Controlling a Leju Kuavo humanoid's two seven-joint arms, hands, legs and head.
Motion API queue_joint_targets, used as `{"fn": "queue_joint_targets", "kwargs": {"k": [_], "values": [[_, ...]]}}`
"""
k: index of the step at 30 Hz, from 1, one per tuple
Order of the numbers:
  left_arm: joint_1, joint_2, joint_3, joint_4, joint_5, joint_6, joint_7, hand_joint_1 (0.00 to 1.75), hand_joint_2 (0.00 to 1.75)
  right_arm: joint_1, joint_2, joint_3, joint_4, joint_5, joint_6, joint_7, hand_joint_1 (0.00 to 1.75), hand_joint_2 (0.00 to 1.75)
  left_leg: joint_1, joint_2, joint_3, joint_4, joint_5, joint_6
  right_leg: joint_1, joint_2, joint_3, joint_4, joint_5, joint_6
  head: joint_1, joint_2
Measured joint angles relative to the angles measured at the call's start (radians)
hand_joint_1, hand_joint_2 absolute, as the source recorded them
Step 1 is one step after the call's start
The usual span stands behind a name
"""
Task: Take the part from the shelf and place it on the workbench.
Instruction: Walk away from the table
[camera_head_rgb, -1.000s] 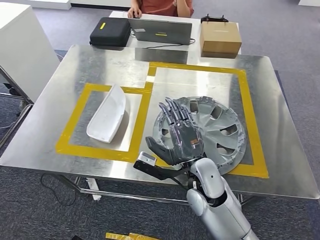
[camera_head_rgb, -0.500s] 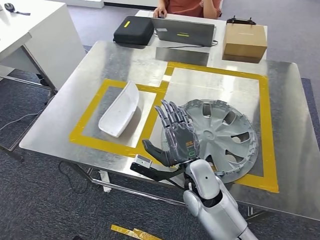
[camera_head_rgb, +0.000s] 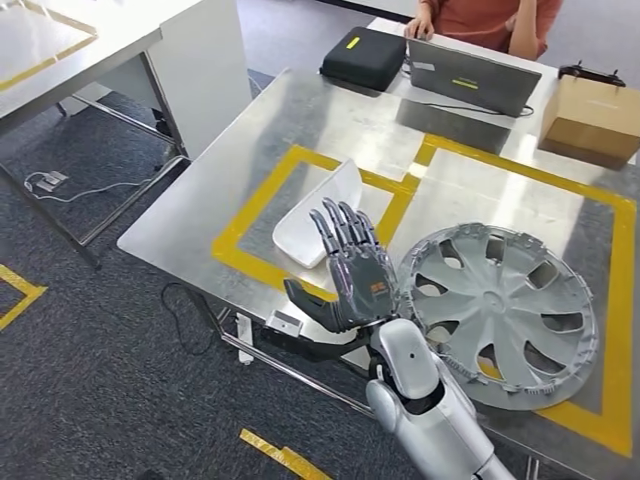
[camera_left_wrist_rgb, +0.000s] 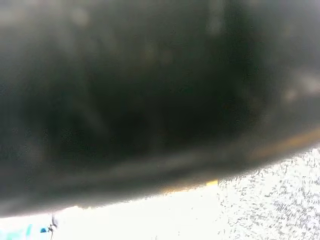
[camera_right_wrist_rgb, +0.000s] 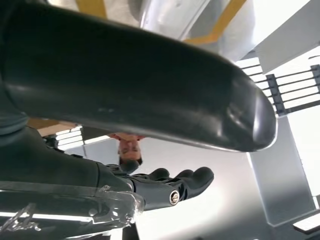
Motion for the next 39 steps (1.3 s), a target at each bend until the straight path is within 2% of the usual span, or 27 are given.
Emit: {"fn": "queue_joint_targets", "kwargs": {"k": [2, 3, 4, 5, 7, 9, 11, 12, 13, 15, 16, 17, 18, 19, 20, 22, 24, 26, 27, 29, 30, 31, 33, 34, 36, 38, 39], "values": [[-0.002, 0.000, -0.001, 0.000, 0.000, 0.000, 0.000, 0.00, 0.00, 0.006, -0.001, 0.000, 0.002, 0.002, -0.001, 0.000, 0.00, 0.00, -0.001, -0.030, -0.001, 0.000, -0.001, 0.003, 0.000, 0.025, -0.068, 0.121, -0.037, -0.001, 0.003, 0.000], [-0.001, 0.000, -0.001, 0.000, 0.000, 0.000, 0.000, 0.00, 0.00, 0.008, -0.001, 0.000, 0.004, 0.002, -0.001, 0.000, 0.00, 0.00, -0.002, -0.046, -0.001, 0.000, -0.001, 0.003, 0.001, 0.028, -0.080, 0.133, -0.027, -0.003, 0.003, 0.000], [0.000, 0.000, -0.001, 0.000, 0.000, 0.000, 0.000, 0.00, 0.00, 0.010, -0.001, 0.000, 0.004, 0.003, -0.001, 0.000, 0.00, 0.00, -0.003, -0.062, 0.001, 0.001, -0.001, 0.003, 0.001, 0.032, -0.071, 0.102, 0.003, -0.006, 0.003, 0.000], [0.001, 0.000, -0.001, 0.000, 0.000, 0.000, 0.000, 0.00, 0.00, 0.010, -0.001, 0.000, 0.004, 0.005, -0.002, 0.000, 0.00, 0.00, -0.003, -0.077, 0.003, 0.001, -0.001, 0.002, 0.000, 0.043, -0.045, 0.038, 0.046, -0.010, 0.003, 0.000], [-0.001, -0.002, -0.003, 0.001, 0.000, 0.000, 0.000, 0.00, 0.00, 0.009, -0.001, 0.000, 0.005, 0.014, -0.005, 0.002, 0.00, 0.00, -0.002, -0.105, 0.004, 0.002, -0.002, -0.003, -0.003, 0.091, 0.017, -0.096, 0.106, -0.019, 0.002, 0.000], [-0.002, -0.003, -0.005, 0.001, 0.000, 0.000, 0.001, 0.00, 0.00, 0.008, -0.001, 0.001, 0.006, 0.031, -0.013, 0.007, 0.00, 0.00, 0.003, -0.129, -0.003, 0.003, 0.001, -0.016, -0.003, 0.118, 0.045, -0.149, 0.115, -0.025, 0.001, 0.000], [0.001, -0.001, -0.006, 0.002, 0.000, 0.000, 0.004, 0.00, 0.00, 0.007, -0.001, 0.001, 0.010, 0.050, -0.025, 0.010, 0.00, 0.00, 0.008, -0.149, -0.009, 0.001, 0.004, -0.030, -0.002, 0.099, 0.052, -0.157, 0.117, -0.032, 0.001, 0.000], [0.003, -0.001, -0.006, 0.003, 0.000, 0.000, 0.005, 0.00, 0.00, 0.006, 0.000, 0.001, 0.012, 0.058, -0.030, 0.010, 0.00, 0.00, 0.007, -0.139, -0.012, 0.007, 0.000, -0.036, -0.004, 0.086, 0.056, -0.162, 0.119, -0.038, 0.000, 0.000], [0.003, -0.001, -0.006, 0.004, 0.000, 0.000, 0.006, 0.00, 0.00, 0.005, 0.000, 0.001, 0.013, 0.065, -0.036, 0.011, 0.00, 0.00, 0.005, -0.114, -0.023, 0.029, -0.014, -0.040, -0.005, 0.071, 0.062, -0.168, 0.121, -0.043, -0.004, 0.000], [0.000, -0.002, -0.008, 0.007, 0.000, 0.000, 0.007, 0.00, 0.00, 0.005, 0.000, 0.001, 0.017, 0.082, -0.044, 0.012, 0.00, 0.00, 0.002, -0.042, -0.077, 0.135, -0.069, -0.048, -0.004, 0.039, 0.069, -0.174, 0.120, -0.052, -0.011, 0.000], [-0.002, -0.002, -0.010, 0.007, 0.000, 0.000, 0.008, 0.00, 0.00, 0.005, 0.000, 0.001, 0.019, 0.091, -0.047, 0.014, 0.00, 0.00, 0.004, -0.020, -0.114, 0.205, -0.097, -0.052, -0.002, 0.022, 0.070, -0.174, 0.117, -0.055, -0.013, 0.000], [-0.003, -0.002, -0.011, 0.008, 0.000, 0.000, 0.008, 0.00, 0.00, 0.007, 0.000, 0.001, 0.022, 0.100, -0.048, 0.016, 0.00, 0.00, 0.006, -0.009, -0.144, 0.260, -0.114, -0.055, -0.001, 0.006, 0.071, -0.174, 0.115, -0.056, -0.013, 0.000], [-0.001, -0.002, -0.012, 0.008, 0.000, 0.000, 0.008, 0.00, 0.00, 0.008, 0.000, 0.002, 0.025, 0.110, -0.049, 0.019, 0.00, 0.00, 0.008, -0.004, -0.158, 0.284, -0.112, -0.057, 0.000, -0.009, 0.072, -0.174, 0.112, -0.056, -0.013, 0.000], [0.000, -0.001, -0.013, 0.008, 0.000, 0.000, 0.009, 0.00, 0.00, 0.008, 0.000, 0.003, 0.027, 0.118, -0.050, 0.022, 0.00, 0.00, 0.009, -0.001, -0.151, 0.268, -0.092, -0.058, 0.000, -0.023, 0.075, -0.174, 0.109, -0.055, -0.013, 0.000], [0.002, -0.001, -0.013, 0.008, 0.000, 0.000, 0.009, 0.00, 0.00, 0.008, 0.000, 0.005, 0.028, 0.127, -0.051, 0.025, 0.00, 0.00, 0.009, 0.006, -0.122, 0.215, -0.057, -0.057, 0.001, -0.036, 0.079, -0.174, 0.106, -0.053, -0.014, 0.000], [0.002, 0.001, -0.013, 0.009, 0.000, 0.001, 0.011, 0.00, 0.00, 0.008, 0.000, 0.007, 0.029, 0.142, -0.053, 0.029, 0.00, 0.00, 0.001, 0.056, -0.047, 0.076, 0.002, -0.047, 0.005, -0.060, 0.090, -0.173, 0.095, -0.045, -0.014, 0.000], [-0.001, 0.002, -0.014, 0.009, 0.000, 0.002, 0.012, 0.00, 0.00, 0.010, 0.000, 0.008, 0.029, 0.155, -0.054, 0.032, 0.00, 0.00, -0.010, 0.094, -0.012, 0.009, 0.014, -0.033, 0.013, -0.082, 0.098, -0.172, 0.085, -0.035, -0.014, 0.000], [0.000, 0.002, -0.014, 0.009, 0.000, 0.002, 0.015, 0.00, 0.00, 0.011, 0.000, 0.010, 0.029, 0.166, -0.054, 0.034, 0.00, 0.00, -0.012, 0.077, -0.013, 0.004, 0.008, -0.022, 0.017, -0.107, 0.105, -0.174, 0.077, -0.025, -0.013, 0.000], [0.002, 0.002, -0.014, 0.009, 0.000, 0.002, 0.017, 0.00, 0.00, 0.012, 0.000, 0.011, 0.028, 0.169, -0.053, 0.034, 0.00, 0.00, -0.010, 0.063, -0.012, 0.002, 0.008, -0.017, 0.015, -0.100, 0.106, -0.170, 0.068, -0.019, -0.011, 0.000], [0.003, 0.002, -0.014, 0.009, 0.000, 0.002, 0.018, 0.00, 0.00, 0.012, 0.000, 0.013, 0.028, 0.175, -0.053, 0.034, 0.00, 0.00, -0.005, 0.036, -0.008, -0.002, 0.009, -0.006, 0.010, -0.047, 0.083, -0.112, 0.028, -0.011, -0.006, 0.000], [0.002, 0.002, -0.014, 0.009, 0.000, 0.002, 0.018, 0.00, 0.00, 0.014, 0.000, 0.013, 0.028, 0.177, -0.053, 0.034, 0.00, 0.00, -0.003, 0.022, -0.007, -0.003, 0.009, -0.002, 0.008, -0.009, 0.051, -0.048, -0.002, -0.009, -0.002, 0.000], [0.001, 0.002, -0.014, 0.009, 0.000, 0.002, 0.018, 0.00, 0.00, 0.018, -0.001, 0.013, 0.028, 0.180, -0.053, 0.034, 0.00, 0.00, -0.003, 0.008, -0.008, -0.003, 0.009, 0.001, 0.007, 0.013, 0.012, 0.027, -0.032, -0.009, 0.000, 0.000], [0.002, 0.003, -0.015, 0.009, 0.000, 0.001, 0.018, 0.00, 0.00, 0.027, -0.001, 0.013, 0.028, 0.184, -0.052, 0.034, 0.00, 0.00, -0.003, -0.025, -0.007, -0.002, 0.008, 0.003, 0.007, 0.027, -0.053, 0.129, -0.052, -0.008, 0.001, 0.000], [0.003, 0.004, -0.014, 0.009, 0.000, 0.000, 0.018, 0.00, 0.00, 0.030, -0.001, 0.014, 0.028, 0.187, -0.052, 0.034, 0.00, 0.00, -0.003, -0.041, -0.006, -0.002, 0.008, 0.002, 0.007, 0.029, -0.061, 0.126, -0.032, -0.009, 0.001, 0.000], [0.006, 0.004, -0.014, 0.009, 0.000, 0.000, 0.019, 0.00, 0.00, 0.031, -0.001, 0.014, 0.028, 0.193, -0.053, 0.034, 0.00, 0.00, -0.003, -0.072, -0.003, -0.002, 0.007, 0.000, 0.004, 0.047, -0.024, 0.012, 0.052, -0.013, 0.002, 0.000], [0.006, 0.003, -0.014, 0.009, 0.000, 0.000, 0.019, 0.00, 0.00, 0.031, -0.001, 0.014, 0.028, 0.199, -0.053, 0.034, 0.00, 0.00, -0.003, -0.100, -0.005, 0.001, 0.007, -0.007, -0.002, 0.097, 0.026, -0.110, 0.108, -0.017, 0.002, 0.000], [0.007, 0.003, -0.014, 0.009, 0.000, 0.000, 0.019, 0.00, 0.00, 0.031, -0.001, 0.014, 0.028, 0.202, -0.053, 0.034, 0.00, 0.00, -0.002, -0.111, -0.009, 0.002, 0.008, -0.014, -0.004, 0.115, 0.039, -0.139, 0.115, -0.019, 0.002, 0.000]]}}
